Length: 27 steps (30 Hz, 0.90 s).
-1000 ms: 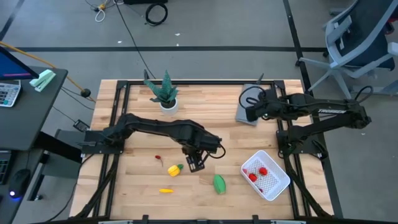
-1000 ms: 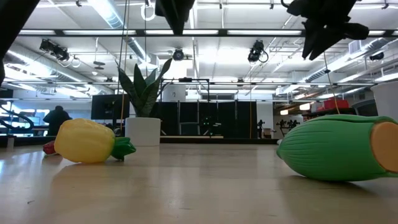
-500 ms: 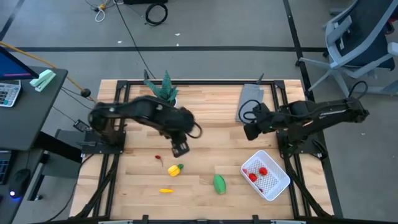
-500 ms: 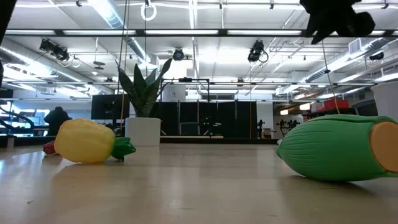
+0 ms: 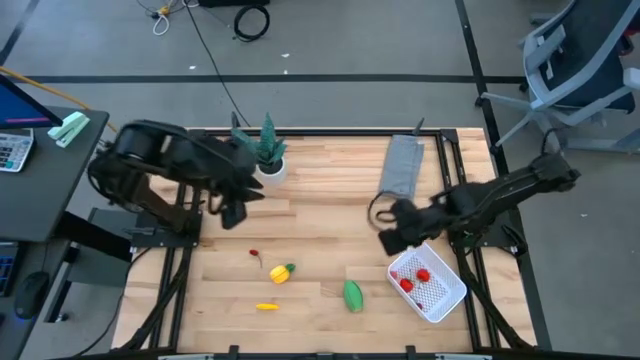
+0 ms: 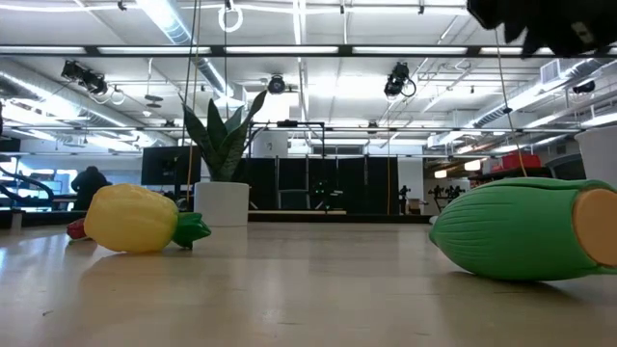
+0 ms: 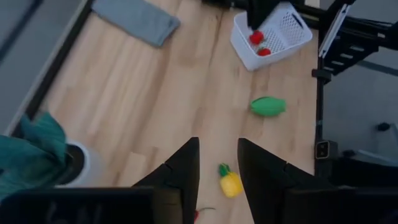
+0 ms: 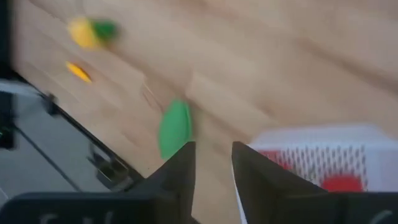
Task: Pick and placing Produce into tupperware
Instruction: Put the green corn into the white basket
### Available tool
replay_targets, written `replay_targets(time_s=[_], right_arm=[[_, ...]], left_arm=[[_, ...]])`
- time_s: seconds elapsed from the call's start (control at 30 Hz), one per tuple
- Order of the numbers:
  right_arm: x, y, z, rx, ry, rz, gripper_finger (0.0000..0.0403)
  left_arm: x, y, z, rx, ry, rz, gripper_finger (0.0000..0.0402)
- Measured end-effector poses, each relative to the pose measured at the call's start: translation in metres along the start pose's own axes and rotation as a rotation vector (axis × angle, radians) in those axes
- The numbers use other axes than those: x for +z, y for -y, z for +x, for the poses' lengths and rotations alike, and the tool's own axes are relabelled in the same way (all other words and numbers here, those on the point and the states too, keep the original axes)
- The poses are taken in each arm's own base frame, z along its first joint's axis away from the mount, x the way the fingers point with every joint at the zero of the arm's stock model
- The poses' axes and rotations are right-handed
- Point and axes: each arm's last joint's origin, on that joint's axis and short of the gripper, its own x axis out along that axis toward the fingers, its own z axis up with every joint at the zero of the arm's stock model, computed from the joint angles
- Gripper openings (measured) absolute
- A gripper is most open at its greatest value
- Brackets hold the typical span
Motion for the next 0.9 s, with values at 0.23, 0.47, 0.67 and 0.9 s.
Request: replay_targets(time_s=[0.23,0.47,0.67,0.9], right_arm=[[-0.014,-0.018,0.066,-0.109,-0.256,-0.001,0.015],[-0.016,-0.035,0.107,-0.033,-0.368,0.005,0.0182],[-0.013,-0.042,0.108,0.046,-0.333,-0.002,0.0188],[-0.009,-0.045,0.083,0.128,-0.207,-0.045,0.0188]], left_arm=[[-0.006,-0.008,-0.02,0.022,0.06,0.037,0.0112],[-0.008,-0.01,-0.025,0.019,0.071,0.076,0.011],[-0.007,-0.01,-0.025,0.02,0.069,0.101,0.011],[-0.007,-0.009,-0.024,0.021,0.068,0.104,0.0111]])
